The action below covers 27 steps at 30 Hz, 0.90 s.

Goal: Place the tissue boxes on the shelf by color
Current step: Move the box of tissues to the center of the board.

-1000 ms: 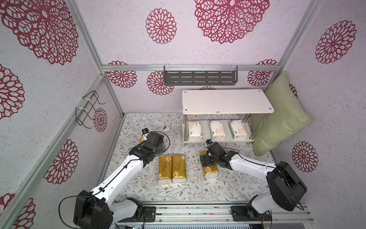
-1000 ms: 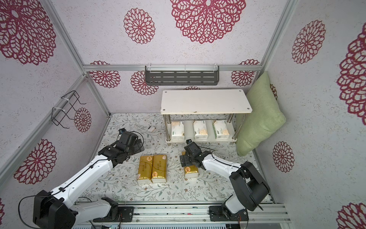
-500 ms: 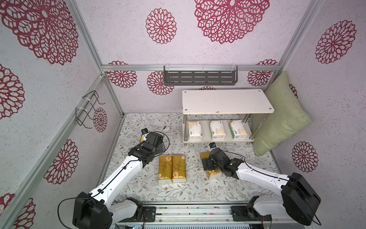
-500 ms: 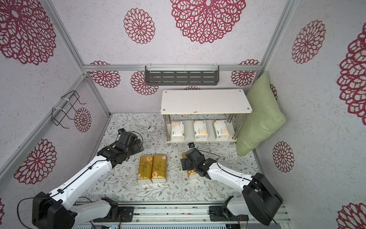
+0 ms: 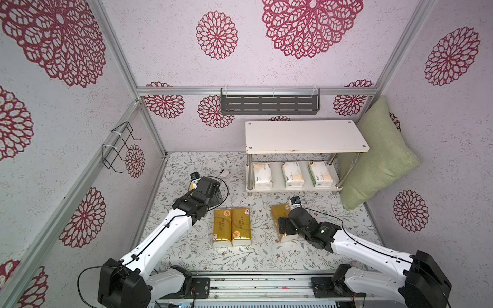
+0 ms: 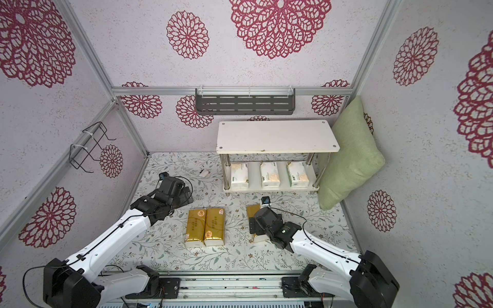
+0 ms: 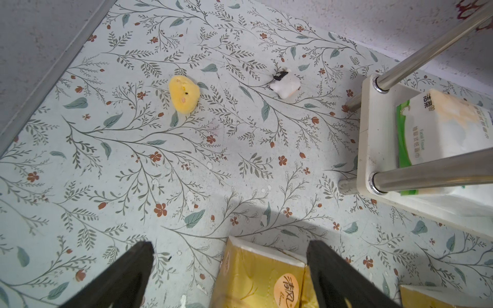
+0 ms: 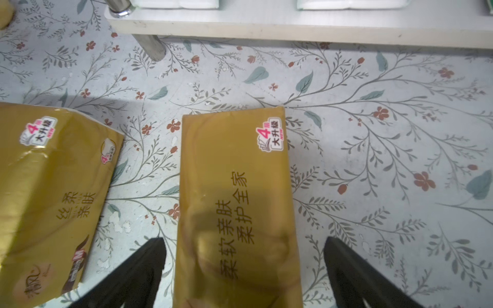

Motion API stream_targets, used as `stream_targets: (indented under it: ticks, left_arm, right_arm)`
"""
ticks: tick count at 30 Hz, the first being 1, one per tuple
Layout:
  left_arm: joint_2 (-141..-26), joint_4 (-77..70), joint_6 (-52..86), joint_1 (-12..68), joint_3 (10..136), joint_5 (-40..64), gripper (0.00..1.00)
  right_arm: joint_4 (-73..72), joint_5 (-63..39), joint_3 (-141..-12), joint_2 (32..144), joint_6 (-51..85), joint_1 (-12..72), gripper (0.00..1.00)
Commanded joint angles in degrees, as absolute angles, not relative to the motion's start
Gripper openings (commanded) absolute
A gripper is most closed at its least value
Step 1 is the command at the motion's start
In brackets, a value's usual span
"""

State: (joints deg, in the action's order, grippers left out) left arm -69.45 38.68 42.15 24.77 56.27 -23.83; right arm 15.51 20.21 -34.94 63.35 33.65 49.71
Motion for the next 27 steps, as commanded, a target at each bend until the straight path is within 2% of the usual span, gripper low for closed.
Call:
stream_targets:
  ticks: [1, 10, 27]
  left_arm:
    - [-69.9, 39.2, 41.4, 24.3, 57.8, -24.7, 0.97]
    - [-70.4, 38.6, 41.3, 24.3, 58.1, -24.0, 0.97]
    - [-72.3, 37.2, 40.6, 24.3, 58.6, -22.5, 0.97]
  right_arm:
    - [16.3, 23.5, -34.5, 62.3, 36.4, 51.2, 0.99]
    - [16.4, 25.6, -32.2, 59.8, 38.9, 54.2, 0.99]
    - [15.1, 27.3, -28.4, 62.1, 42.5, 58.7, 0.99]
